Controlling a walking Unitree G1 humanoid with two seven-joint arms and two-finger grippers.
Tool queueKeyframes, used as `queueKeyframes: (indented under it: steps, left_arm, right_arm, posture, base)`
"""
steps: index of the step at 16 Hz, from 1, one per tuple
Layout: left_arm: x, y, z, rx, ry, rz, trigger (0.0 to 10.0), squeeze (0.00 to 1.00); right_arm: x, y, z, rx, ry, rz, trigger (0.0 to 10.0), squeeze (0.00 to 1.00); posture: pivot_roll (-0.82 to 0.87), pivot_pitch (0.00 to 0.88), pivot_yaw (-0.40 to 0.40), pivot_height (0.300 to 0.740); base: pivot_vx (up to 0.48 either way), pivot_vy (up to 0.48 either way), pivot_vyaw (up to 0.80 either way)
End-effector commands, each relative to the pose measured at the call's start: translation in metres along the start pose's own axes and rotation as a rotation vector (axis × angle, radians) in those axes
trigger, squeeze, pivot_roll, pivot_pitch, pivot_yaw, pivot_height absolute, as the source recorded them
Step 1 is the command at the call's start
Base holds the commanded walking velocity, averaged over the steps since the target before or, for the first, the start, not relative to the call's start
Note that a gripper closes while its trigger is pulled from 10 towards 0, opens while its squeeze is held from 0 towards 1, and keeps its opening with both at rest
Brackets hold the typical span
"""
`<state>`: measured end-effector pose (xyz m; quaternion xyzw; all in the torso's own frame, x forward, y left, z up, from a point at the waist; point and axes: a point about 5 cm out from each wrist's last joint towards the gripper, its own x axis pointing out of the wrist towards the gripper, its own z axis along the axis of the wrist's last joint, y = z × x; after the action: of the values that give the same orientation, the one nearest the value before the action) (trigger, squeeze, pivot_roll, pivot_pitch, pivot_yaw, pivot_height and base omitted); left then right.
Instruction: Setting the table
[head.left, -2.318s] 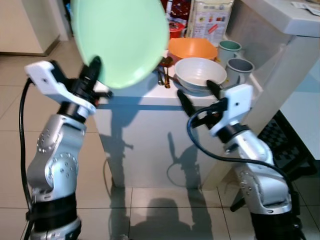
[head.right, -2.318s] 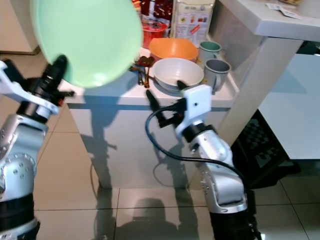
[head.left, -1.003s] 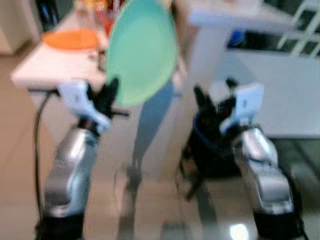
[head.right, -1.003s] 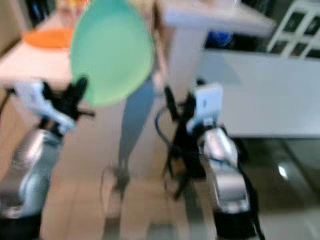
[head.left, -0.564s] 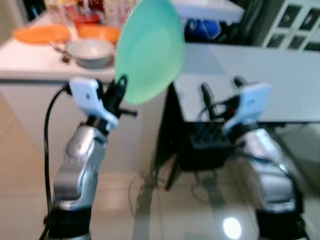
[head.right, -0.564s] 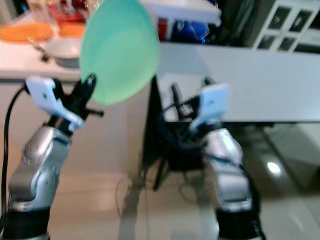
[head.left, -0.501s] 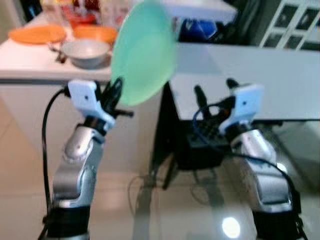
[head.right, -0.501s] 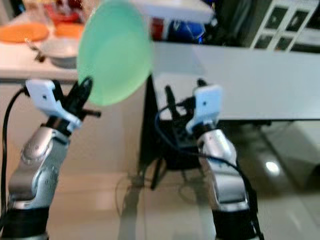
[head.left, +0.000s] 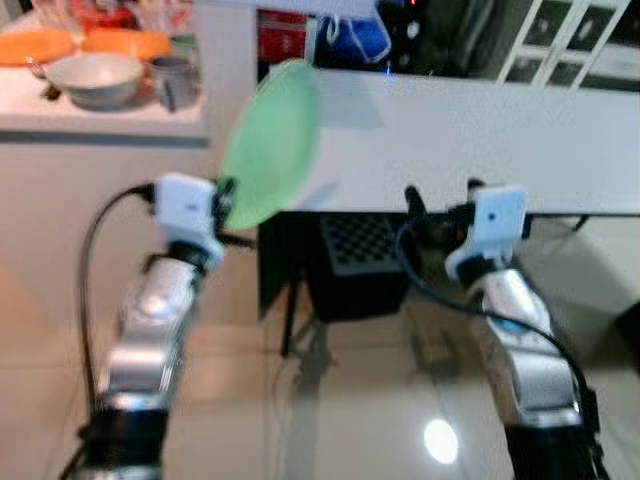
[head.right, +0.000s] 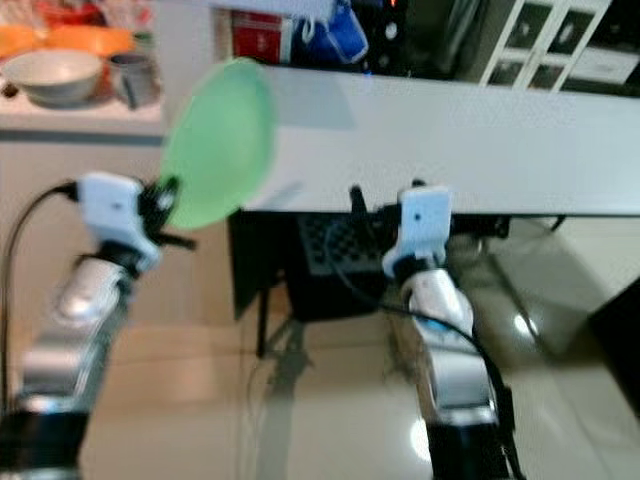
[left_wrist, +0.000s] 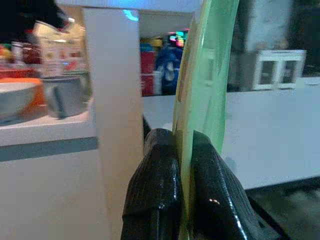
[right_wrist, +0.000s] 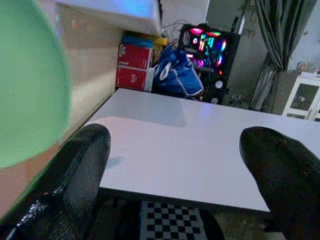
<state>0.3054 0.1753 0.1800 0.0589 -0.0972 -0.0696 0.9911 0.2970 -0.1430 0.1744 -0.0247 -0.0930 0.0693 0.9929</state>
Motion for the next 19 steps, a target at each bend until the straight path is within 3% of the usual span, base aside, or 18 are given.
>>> queueKeyframes:
  steps: [1, 6, 9, 12, 14, 17, 19]
  left_arm:
    - [0.006, -0.009, 0.013, 0.001, -0.075, -0.028, 10.0, 0.00]
    - [0.011, -0.016, 0.019, 0.025, -0.090, -0.039, 10.0, 0.00]
    - [0.012, -0.008, 0.012, 0.066, -0.042, 0.013, 10.0, 0.00]
    - [0.016, 0.001, 0.011, 0.064, -0.018, 0.063, 10.0, 0.00]
    - [0.018, -0.003, 0.008, 0.083, -0.004, 0.060, 10.0, 0.00]
    - [0.020, -0.009, 0.014, 0.077, -0.017, 0.033, 10.0, 0.00]
    - [0.022, -0.005, 0.017, 0.081, -0.022, 0.032, 10.0, 0.00]
  right_arm:
    - [-0.002, -0.007, 0.002, -0.022, 0.001, -0.021, 10.0, 0.00]
    - [-0.006, -0.019, 0.000, -0.012, 0.007, -0.076, 10.0, 0.00]
    - [-0.003, -0.019, -0.002, -0.005, 0.011, -0.088, 10.0, 0.00]
    - [-0.001, -0.012, -0.001, 0.005, 0.042, -0.060, 10.0, 0.00]
    - [-0.002, -0.013, 0.001, 0.006, 0.038, -0.078, 10.0, 0.00]
    - [-0.002, -0.020, 0.000, 0.088, 0.035, -0.137, 10.0, 0.00]
    - [0.003, -0.017, 0.000, 0.096, 0.037, -0.133, 10.0, 0.00]
  posture:
    - [-0.03, 0.000, -0.035, 0.740]
    - [0.00, 0.000, -0.029, 0.740]
    - [0.00, 0.000, -0.032, 0.740]
    - [-0.02, 0.000, -0.033, 0.740]
    - [-0.04, 0.000, -0.009, 0.740]
    - [-0.02, 0.000, -0.007, 0.740]
    - [-0.01, 0.000, -0.011, 0.740]
  base:
    - [0.000, -0.480, 0.00]
    - [0.000, -0.476, 0.00]
    - [0.000, -0.381, 0.00]
    - [0.000, 0.000, 0.00]
    - [0.000, 0.000, 0.00]
    - [0.298, 0.000, 0.00]
    - [0.416, 0.000, 0.00]
